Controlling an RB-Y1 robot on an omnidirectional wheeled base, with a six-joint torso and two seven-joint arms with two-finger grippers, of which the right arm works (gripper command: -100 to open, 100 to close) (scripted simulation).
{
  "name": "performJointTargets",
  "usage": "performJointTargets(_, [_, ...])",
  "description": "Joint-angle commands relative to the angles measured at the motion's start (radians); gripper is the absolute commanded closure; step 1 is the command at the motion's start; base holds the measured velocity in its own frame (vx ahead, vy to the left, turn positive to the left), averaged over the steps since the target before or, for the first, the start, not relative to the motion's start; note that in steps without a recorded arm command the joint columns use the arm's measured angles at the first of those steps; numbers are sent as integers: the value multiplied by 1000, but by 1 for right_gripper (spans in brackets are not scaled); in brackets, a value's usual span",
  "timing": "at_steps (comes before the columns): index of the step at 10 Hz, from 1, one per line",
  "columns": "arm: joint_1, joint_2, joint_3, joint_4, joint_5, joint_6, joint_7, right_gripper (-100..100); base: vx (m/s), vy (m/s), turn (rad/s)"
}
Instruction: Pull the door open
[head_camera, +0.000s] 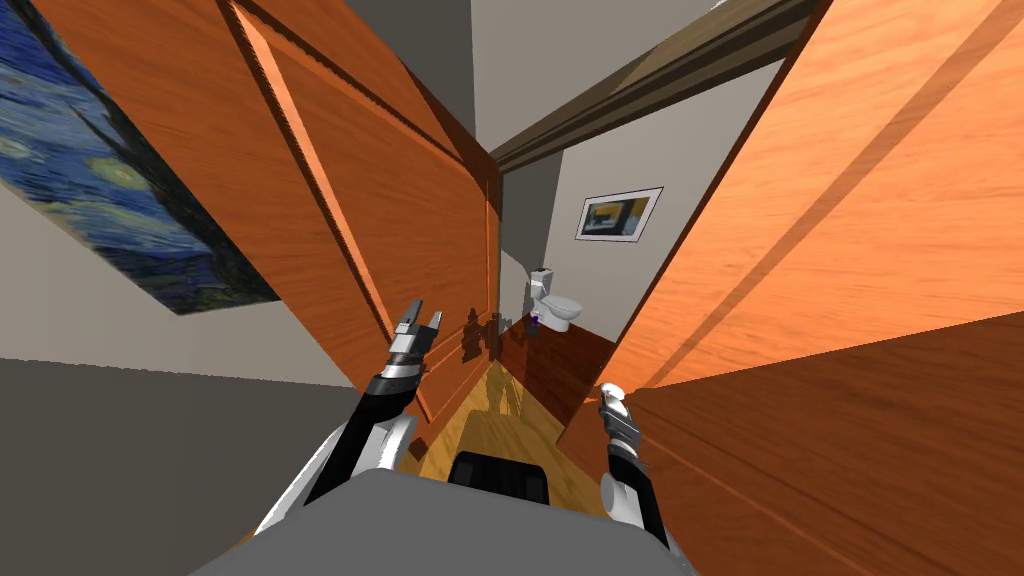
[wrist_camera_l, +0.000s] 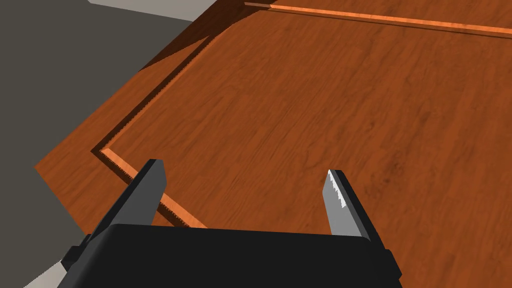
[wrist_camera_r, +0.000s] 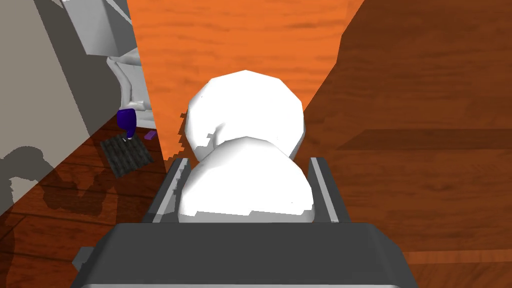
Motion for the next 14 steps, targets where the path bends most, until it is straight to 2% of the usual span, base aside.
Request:
performJointTargets(1, [0, 4, 3, 0, 1, 1, 0, 100, -25, 0, 20])
performJointTargets(4, [0, 4, 3, 0, 1, 1, 0, 100, -7, 2, 0])
performJointTargets(5, [7, -8, 21, -5, 9, 3, -19, 100, -121, -9, 92])
performJointTargets(14, [38, -67, 131, -46, 59, 5, -138, 100, -238, -24, 113])
